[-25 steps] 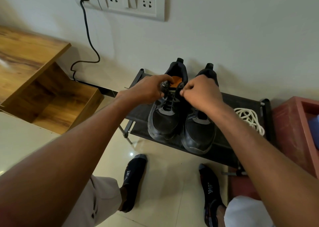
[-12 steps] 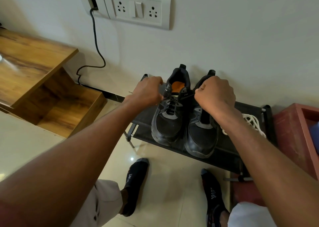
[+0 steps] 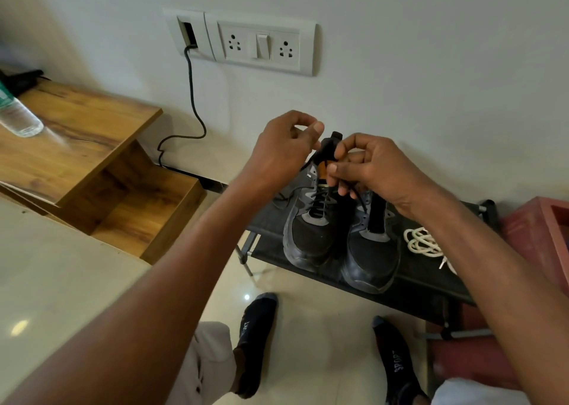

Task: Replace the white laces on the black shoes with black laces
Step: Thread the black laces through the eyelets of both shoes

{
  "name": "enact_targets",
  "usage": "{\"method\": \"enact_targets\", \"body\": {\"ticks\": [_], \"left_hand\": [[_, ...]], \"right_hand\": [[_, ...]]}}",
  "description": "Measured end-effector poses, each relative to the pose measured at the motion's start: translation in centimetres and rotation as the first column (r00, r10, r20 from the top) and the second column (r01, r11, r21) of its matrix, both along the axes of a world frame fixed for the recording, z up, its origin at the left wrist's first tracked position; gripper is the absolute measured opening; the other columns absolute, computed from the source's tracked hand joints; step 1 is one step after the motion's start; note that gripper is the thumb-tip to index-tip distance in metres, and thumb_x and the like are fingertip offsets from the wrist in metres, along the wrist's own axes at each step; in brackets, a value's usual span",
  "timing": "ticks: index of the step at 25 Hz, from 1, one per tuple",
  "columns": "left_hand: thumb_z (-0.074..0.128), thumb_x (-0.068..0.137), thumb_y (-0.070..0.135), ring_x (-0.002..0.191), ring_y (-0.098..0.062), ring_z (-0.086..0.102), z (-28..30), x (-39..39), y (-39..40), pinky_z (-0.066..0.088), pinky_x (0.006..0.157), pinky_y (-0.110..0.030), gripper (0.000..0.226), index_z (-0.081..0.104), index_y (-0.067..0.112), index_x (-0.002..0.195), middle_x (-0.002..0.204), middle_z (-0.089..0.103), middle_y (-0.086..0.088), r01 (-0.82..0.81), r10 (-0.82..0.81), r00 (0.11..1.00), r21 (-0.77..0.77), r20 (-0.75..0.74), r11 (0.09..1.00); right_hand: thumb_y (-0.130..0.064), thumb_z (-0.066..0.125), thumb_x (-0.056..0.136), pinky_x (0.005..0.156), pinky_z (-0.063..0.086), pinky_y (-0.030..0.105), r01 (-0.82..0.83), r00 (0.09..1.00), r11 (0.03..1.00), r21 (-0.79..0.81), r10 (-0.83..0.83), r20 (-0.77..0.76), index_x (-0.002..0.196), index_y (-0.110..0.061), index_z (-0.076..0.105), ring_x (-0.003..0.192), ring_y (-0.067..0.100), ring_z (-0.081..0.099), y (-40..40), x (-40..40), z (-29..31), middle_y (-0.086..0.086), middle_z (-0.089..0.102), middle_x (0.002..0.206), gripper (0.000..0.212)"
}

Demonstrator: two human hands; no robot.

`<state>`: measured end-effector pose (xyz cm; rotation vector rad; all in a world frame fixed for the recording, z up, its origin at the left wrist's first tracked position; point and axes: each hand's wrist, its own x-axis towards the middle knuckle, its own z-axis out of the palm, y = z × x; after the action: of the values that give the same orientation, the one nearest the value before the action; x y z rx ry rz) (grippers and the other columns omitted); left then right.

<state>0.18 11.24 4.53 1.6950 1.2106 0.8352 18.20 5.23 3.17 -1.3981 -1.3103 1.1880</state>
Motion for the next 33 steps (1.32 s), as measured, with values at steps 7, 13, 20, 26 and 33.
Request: {"method": "enact_targets", "body": {"ticks": [7, 13, 20, 26, 33], "left_hand": [[0.062, 0.102, 0.044, 0.093, -0.017, 0.077, -2.1, 0.8, -2.4, 0.049, 0.088, -0.036, 0.034, 0.065, 0.015, 0.121, 0.083, 0.077, -0.003, 0.253, -0.253, 0.966, -0.356, 0.047, 0.899], [0.054, 0.108, 0.018, 0.056, -0.013, 0.06, -3.1, 1.2, 0.0, 0.054, 0.063, -0.031, 0.016, 0.065, 0.007, 0.106, 0.057, 0.056, 0.005, 0.035, -0.042, 0.999, -0.292, -0.015, 0.956], [0.067, 0.102, 0.018, 0.055, -0.017, 0.058, -3.5, 1.9, 1.3, 0.05, 0.057, -0.029, 0.015, 0.064, 0.004, 0.106, 0.066, 0.065, -0.005, 0.126, -0.08, 0.985, -0.318, 0.153, 0.94], [0.063, 0.102, 0.009, 0.065, -0.021, 0.07, -5.2, 1.8, 3.0, 0.054, 0.057, -0.026, 0.008, 0.066, 0.002, 0.104, 0.075, 0.073, -0.01, 0.035, -0.018, 0.998, -0.262, 0.066, 0.964], [0.063, 0.102, 0.009, 0.063, -0.02, 0.067, -5.5, 1.9, 3.7, 0.05, 0.051, -0.018, 0.011, 0.069, -0.001, 0.103, 0.084, 0.076, -0.019, 0.01, -0.001, 0.999, -0.257, 0.037, 0.966]], "right_hand": [[-0.006, 0.07, 0.096, 0.063, 0.054, 0.025, 0.123, 0.987, 0.992, 0.002, -0.122, -0.104, 0.106, -0.006, 0.074, 0.069, 0.018, 0.064, -0.5, 2.2, -0.5, 0.01, 0.076, 0.084, 0.01], [-0.021, 0.069, 0.095, 0.075, 0.05, 0.034, 0.333, 0.349, 0.93, 0.153, -0.272, 0.897, 0.103, -0.019, 0.076, 0.082, 0.023, 0.06, -0.8, 4.5, -3.2, 0.003, 0.066, 0.095, 0.011], [-0.026, 0.077, 0.095, 0.086, 0.059, 0.027, 0.168, 0.935, 0.978, 0.127, -0.199, 0.295, 0.108, -0.024, 0.08, 0.08, 0.001, 0.072, 0.9, 0.5, -4.5, -0.008, 0.078, 0.086, 0.013], [-0.025, 0.078, 0.094, 0.078, 0.052, 0.018, 0.181, 0.842, 0.972, 0.148, -0.231, 0.488, 0.124, -0.028, 0.071, 0.08, -0.004, 0.067, 2.2, -0.1, -5.7, -0.012, 0.074, 0.098, 0.031], [-0.016, 0.067, 0.097, 0.062, 0.049, 0.011, 0.292, 0.847, 0.952, 0.095, -0.303, 0.437, 0.105, -0.026, 0.079, 0.06, -0.006, 0.063, 3.8, -0.9, -6.1, -0.017, 0.065, 0.064, 0.017]]}}
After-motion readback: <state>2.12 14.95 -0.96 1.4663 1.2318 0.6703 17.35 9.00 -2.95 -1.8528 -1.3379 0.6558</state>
